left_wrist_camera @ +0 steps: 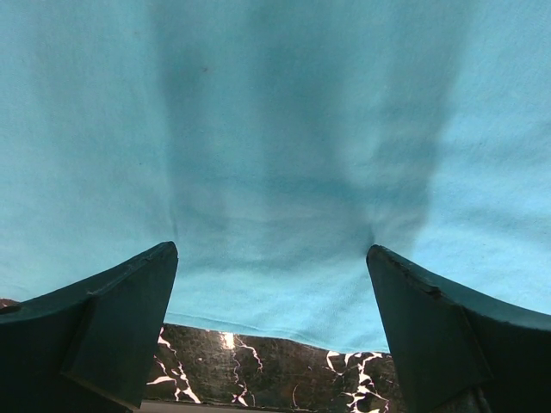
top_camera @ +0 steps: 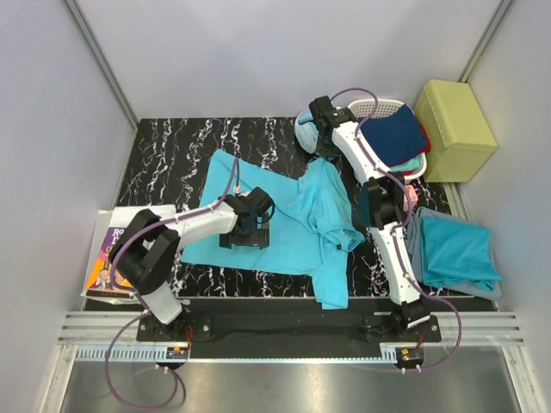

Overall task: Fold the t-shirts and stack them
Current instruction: Flatten out the tshirt

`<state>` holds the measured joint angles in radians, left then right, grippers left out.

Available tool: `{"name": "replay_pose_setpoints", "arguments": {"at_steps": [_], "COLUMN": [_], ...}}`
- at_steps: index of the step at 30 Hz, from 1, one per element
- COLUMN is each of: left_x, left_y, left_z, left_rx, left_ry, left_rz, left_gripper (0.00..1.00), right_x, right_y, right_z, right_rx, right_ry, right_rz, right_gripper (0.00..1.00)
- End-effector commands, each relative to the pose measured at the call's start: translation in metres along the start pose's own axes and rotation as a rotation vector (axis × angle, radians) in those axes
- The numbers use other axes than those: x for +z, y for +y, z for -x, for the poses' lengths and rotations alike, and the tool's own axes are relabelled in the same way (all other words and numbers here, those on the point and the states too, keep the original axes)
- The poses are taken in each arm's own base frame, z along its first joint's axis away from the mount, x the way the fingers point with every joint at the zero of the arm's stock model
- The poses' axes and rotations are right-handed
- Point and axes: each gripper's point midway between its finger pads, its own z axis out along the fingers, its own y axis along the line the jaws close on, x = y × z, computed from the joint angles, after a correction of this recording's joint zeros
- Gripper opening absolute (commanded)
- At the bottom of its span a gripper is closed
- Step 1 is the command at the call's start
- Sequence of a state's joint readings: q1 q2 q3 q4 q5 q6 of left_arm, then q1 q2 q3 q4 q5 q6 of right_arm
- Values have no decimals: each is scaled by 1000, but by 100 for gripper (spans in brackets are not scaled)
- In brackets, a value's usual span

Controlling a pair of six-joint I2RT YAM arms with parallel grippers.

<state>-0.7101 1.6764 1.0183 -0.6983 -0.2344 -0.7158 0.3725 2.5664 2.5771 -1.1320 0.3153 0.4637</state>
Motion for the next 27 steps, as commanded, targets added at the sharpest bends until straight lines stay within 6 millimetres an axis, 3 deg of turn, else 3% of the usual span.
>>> {"name": "replay_pose_setpoints", "arguments": {"at_steps": [1, 4, 12, 17, 27], "left_x": [-6, 0, -6, 0, 13], "left_y": [1, 3, -2, -9, -19], "left_z": [2, 4, 59, 81, 94], "left_rx": [-32, -65, -100, -112, -98], "left_ry": [-21, -1, -84, -100, -92], "left_rz": [-19, -24, -29, -22, -15], "left_gripper": [99, 99, 99, 99, 99], "right_x": [-10, -20, -47, -39, -22], "right_y": [-27, -34, -29, -34, -43], "right_z": [31, 47, 76, 73, 89], "right_rx": [27, 58, 95, 102, 151], "right_ry": [-79, -118, -192, -181, -181], "right_rz": [-63, -53, 33, 12, 64], "right_gripper": [0, 0, 0, 0, 0]}}
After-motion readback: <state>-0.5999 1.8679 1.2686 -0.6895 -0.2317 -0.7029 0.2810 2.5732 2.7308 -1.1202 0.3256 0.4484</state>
